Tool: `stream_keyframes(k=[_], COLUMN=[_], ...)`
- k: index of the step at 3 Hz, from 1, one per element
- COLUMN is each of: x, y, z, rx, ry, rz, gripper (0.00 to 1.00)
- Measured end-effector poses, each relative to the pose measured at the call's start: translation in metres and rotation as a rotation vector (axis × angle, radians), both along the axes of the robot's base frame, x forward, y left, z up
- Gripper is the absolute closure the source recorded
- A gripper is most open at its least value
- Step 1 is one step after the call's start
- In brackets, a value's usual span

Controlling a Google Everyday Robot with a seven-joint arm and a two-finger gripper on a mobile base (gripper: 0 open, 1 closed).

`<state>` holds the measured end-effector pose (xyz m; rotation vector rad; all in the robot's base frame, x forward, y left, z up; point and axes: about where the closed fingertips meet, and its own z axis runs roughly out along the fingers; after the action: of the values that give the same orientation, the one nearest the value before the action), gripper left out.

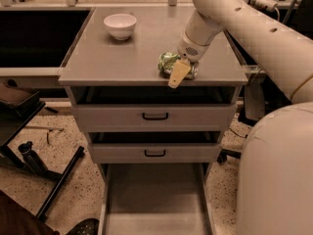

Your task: Place green can into bottom drawer

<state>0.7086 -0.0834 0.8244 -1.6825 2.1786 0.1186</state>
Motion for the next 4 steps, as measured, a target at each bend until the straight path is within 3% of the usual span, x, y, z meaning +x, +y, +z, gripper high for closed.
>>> stream_keyframes(k=[1,2,3,4], x=[0.000,-0.024,-0.081,-0.141], y=[0.000,-0.009,-0.039,-0.071], z=[0.000,0.020,0.052,0.061], rx=[0.000,0.025,0.033,0.033], ry=[0.000,0.007,0.027,0.055], rz=[0.000,0.055,0.145,0.259], gripper=[0.64,0.88,1.00,1.00])
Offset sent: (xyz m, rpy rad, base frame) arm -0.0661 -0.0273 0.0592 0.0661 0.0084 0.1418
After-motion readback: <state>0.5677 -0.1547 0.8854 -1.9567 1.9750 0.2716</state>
